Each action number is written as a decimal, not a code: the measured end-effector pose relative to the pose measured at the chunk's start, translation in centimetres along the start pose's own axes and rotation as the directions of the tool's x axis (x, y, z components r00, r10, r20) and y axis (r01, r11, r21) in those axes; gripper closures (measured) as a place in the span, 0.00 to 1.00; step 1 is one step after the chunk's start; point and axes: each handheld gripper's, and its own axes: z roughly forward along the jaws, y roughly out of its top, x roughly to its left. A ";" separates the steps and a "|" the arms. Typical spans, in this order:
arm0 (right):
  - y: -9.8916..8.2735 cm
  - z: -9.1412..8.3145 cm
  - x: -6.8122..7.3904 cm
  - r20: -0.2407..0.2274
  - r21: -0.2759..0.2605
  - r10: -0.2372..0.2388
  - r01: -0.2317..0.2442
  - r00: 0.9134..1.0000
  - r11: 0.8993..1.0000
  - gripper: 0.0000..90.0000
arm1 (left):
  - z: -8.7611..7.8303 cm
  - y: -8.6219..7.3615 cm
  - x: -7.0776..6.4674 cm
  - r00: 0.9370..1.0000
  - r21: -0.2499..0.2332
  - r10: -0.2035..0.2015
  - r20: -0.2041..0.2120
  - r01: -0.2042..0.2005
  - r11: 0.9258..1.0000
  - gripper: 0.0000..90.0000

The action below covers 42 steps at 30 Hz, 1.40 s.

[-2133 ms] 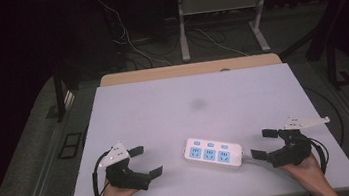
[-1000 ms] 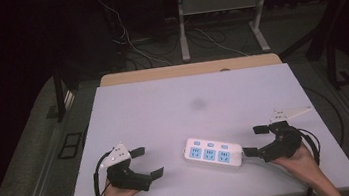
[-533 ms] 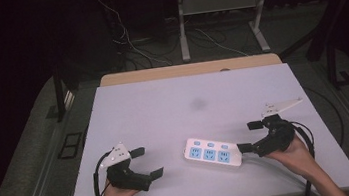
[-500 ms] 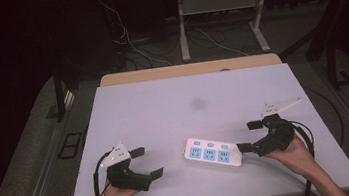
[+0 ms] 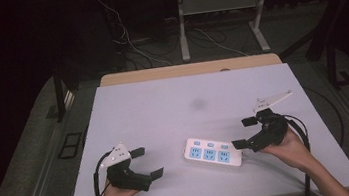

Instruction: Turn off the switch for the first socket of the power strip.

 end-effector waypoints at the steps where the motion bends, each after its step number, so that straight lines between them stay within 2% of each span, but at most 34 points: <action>1: 0.1 0.1 0.0 0.001 0.006 -0.003 0.003 1.000 1.000 0.00 | 0.0 0.0 0.0 1.000 0.000 0.000 0.000 0.000 1.000 0.00; 19: 1.4 1.8 0.3 -0.031 0.089 -0.040 0.042 0.999 0.995 0.00 | 0.1 0.0 0.0 1.000 0.008 0.006 0.007 -0.006 1.000 0.00; 21: 1.6 2.2 0.3 -0.035 0.122 -0.049 0.053 0.998 0.991 0.00 | 0.1 0.0 0.0 1.000 0.008 0.007 0.005 -0.007 1.000 0.00; 26: 2.0 2.6 0.4 -0.043 0.165 -0.068 0.074 0.997 0.983 0.00 | 0.0 0.0 0.0 1.000 0.004 0.006 0.006 -0.006 1.000 0.00; 27: 2.2 2.9 0.5 -0.050 0.189 -0.077 0.085 0.996 0.978 0.00 | 0.0 0.0 0.0 1.000 0.004 0.005 0.005 -0.005 1.000 0.00; 28: 2.2 2.9 0.5 -0.050 0.189 -0.077 0.085 0.996 0.978 0.00 | 0.1 0.0 0.1 1.000 0.005 0.006 0.005 -0.006 1.000 0.00; 30: 2.4 3.2 0.5 -0.044 0.211 -0.094 0.102 0.995 0.972 0.01 | 0.1 0.0 0.1 1.000 0.006 0.006 0.005 -0.006 1.000 0.00; 32: 2.6 3.3 0.5 -0.053 0.219 -0.109 0.118 0.993 0.969 0.16 | 0.1 0.0 0.1 1.000 0.005 0.005 0.006 -0.005 1.000 0.00; 34: 2.8 3.5 0.4 -0.056 0.228 -0.109 0.118 0.993 0.966 0.22 | 0.0 0.0 0.1 1.000 0.006 0.007 0.007 -0.007 1.000 0.00; 35: 2.8 3.5 0.4 -0.056 0.228 -0.109 0.118 0.993 0.966 0.22 | 0.1 0.0 0.1 1.000 0.006 0.007 0.007 -0.007 1.000 0.00; 38: 3.0 3.5 0.0 -0.056 0.235 -0.107 0.117 0.993 0.965 0.32 | 0.1 -0.1 0.1 1.000 0.009 0.008 0.006 -0.008 1.000 0.00; 39: 3.0 3.5 0.0 -0.056 0.235 -0.107 0.117 0.993 0.965 0.32 | 0.1 -0.1 0.1 1.000 0.009 0.009 0.006 -0.009 1.000 0.00; 42: 3.0 3.6 -0.3 -0.060 0.239 -0.103 0.115 0.993 0.964 0.42 | 0.1 -0.1 0.1 1.000 0.010 0.007 0.008 -0.008 1.000 0.00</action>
